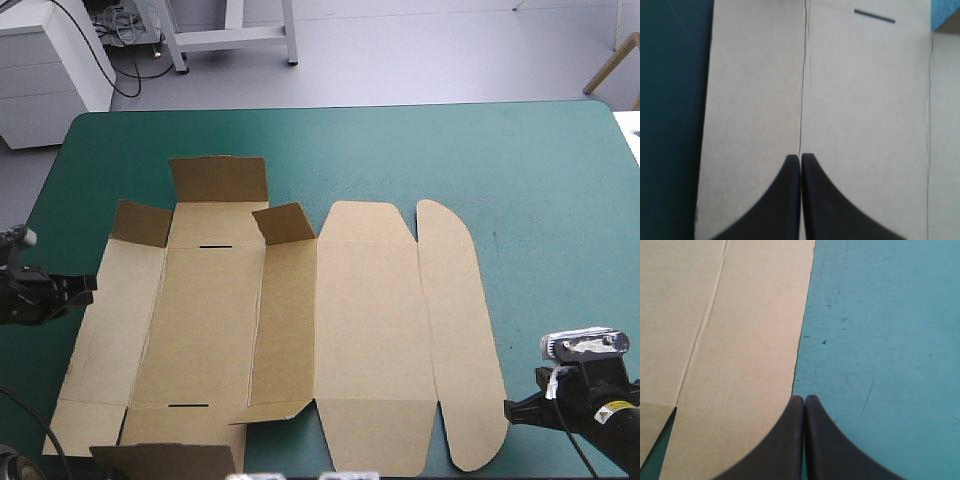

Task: Fold the box

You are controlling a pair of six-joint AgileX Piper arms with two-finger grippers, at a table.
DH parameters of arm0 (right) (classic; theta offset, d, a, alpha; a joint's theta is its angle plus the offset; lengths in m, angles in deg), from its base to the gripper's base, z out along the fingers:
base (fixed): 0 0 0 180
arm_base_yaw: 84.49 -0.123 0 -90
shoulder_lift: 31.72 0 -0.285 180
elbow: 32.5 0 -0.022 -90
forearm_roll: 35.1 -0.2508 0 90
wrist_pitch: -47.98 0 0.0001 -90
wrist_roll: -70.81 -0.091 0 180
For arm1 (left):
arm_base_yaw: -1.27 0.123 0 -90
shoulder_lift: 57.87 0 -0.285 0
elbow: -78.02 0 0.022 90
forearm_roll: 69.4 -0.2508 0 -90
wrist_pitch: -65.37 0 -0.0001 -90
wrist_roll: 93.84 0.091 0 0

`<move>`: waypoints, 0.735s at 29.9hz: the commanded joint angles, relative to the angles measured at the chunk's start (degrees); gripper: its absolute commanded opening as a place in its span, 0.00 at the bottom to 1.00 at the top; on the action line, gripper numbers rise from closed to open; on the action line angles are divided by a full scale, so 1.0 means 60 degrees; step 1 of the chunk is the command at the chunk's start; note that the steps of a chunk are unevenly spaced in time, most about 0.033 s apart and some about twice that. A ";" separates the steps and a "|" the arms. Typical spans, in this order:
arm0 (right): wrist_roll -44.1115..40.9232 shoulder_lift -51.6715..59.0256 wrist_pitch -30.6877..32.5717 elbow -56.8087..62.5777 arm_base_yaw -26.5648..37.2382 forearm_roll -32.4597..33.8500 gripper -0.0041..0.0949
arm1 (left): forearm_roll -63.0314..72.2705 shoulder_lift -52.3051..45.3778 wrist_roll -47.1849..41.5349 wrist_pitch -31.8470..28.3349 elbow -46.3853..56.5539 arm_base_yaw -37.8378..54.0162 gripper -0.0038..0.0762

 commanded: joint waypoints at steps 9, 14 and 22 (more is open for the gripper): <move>0.0069 -0.0076 -0.0428 -0.0241 -0.0274 -0.0094 0.02 | 0.1057 -0.0222 -0.1350 0.0770 -0.2424 -0.0028 0.04; 0.0069 -0.0076 -0.0428 -0.0241 -0.0294 -0.0094 0.02 | 0.0493 -0.0222 -0.1510 0.0750 -0.2567 -0.0028 0.04; 0.0069 -0.0076 -0.0428 -0.0241 -0.0334 -0.0094 0.02 | 0.0164 -0.0222 -0.1309 0.0731 -0.2567 -0.0028 0.04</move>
